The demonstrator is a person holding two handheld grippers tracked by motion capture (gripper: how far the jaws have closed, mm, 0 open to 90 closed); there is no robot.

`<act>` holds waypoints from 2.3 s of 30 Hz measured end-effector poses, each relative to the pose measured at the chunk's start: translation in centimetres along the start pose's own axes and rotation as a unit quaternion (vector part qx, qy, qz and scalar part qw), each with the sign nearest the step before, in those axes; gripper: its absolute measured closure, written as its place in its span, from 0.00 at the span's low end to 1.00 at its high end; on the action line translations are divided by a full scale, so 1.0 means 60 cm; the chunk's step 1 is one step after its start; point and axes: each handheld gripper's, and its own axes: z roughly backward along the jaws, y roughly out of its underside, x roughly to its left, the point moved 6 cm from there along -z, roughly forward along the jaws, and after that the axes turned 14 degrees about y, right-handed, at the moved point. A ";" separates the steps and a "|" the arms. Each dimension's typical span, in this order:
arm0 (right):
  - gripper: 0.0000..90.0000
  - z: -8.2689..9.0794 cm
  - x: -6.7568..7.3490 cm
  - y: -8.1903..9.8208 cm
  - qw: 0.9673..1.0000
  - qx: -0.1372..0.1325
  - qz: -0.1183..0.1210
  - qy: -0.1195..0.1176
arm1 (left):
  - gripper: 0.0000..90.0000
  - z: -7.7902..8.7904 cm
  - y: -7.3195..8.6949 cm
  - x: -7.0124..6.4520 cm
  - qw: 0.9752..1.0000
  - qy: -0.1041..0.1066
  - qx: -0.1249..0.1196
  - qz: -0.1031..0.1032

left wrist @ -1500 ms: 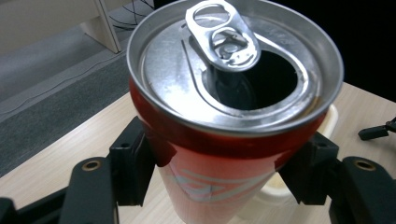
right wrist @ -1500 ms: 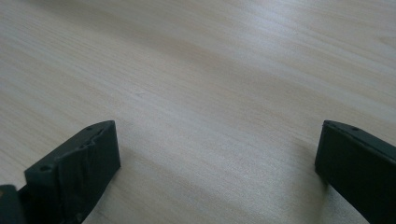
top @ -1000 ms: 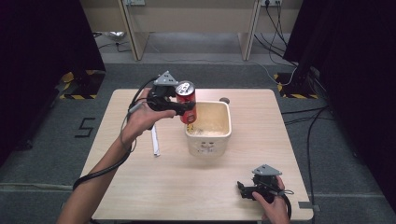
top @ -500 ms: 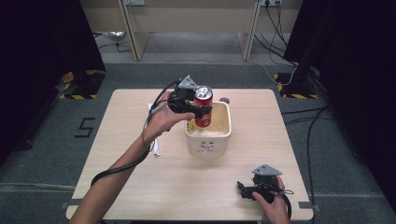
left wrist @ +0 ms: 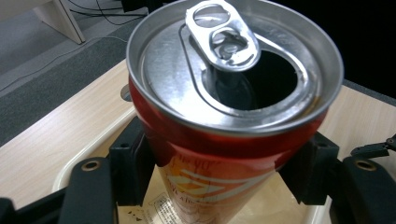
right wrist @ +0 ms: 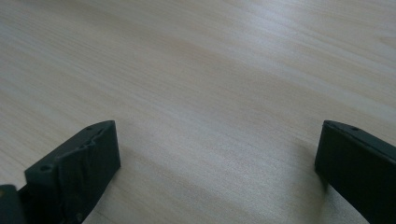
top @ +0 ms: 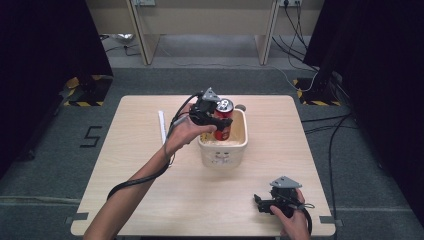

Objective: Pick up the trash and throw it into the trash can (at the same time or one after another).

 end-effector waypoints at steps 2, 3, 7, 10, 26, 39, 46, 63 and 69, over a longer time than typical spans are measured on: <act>0.00 0.000 0.000 0.000 1.000 0.000 0.000 0.000 | 0.38 -0.003 0.005 0.003 1.000 -0.001 0.000 0.002; 0.00 0.000 0.000 0.000 1.000 -0.001 0.000 0.000 | 0.38 -0.006 0.008 0.004 1.000 0.000 0.001 0.004; 0.00 0.000 0.000 0.000 1.000 -0.001 -0.001 0.000 | 0.38 -0.013 0.019 0.005 1.000 -0.001 0.006 0.003; 0.00 0.000 0.000 0.000 1.000 -0.001 -0.001 0.000 | 0.38 -0.017 0.025 0.005 1.000 -0.003 0.012 -0.002; 0.00 0.000 0.000 0.000 1.000 0.000 0.000 0.000 | 0.38 -0.027 0.044 0.016 1.000 -0.003 0.020 0.009; 0.00 0.000 0.000 0.000 1.000 0.000 0.000 0.000 | 0.37 -0.026 0.059 0.011 1.000 0.008 0.022 0.012; 0.00 0.000 0.001 0.000 1.000 -0.001 0.002 -0.003 | 0.17 0.000 0.045 -0.001 1.000 0.014 -0.002 0.017; 0.00 0.000 0.001 0.000 1.000 0.000 0.001 -0.003 | 0.18 0.085 0.051 0.019 0.999 -0.012 -0.026 0.031; 0.00 0.000 0.001 0.000 1.000 0.000 0.001 -0.003 | 0.18 0.109 0.065 0.037 0.998 -0.026 -0.033 0.045</act>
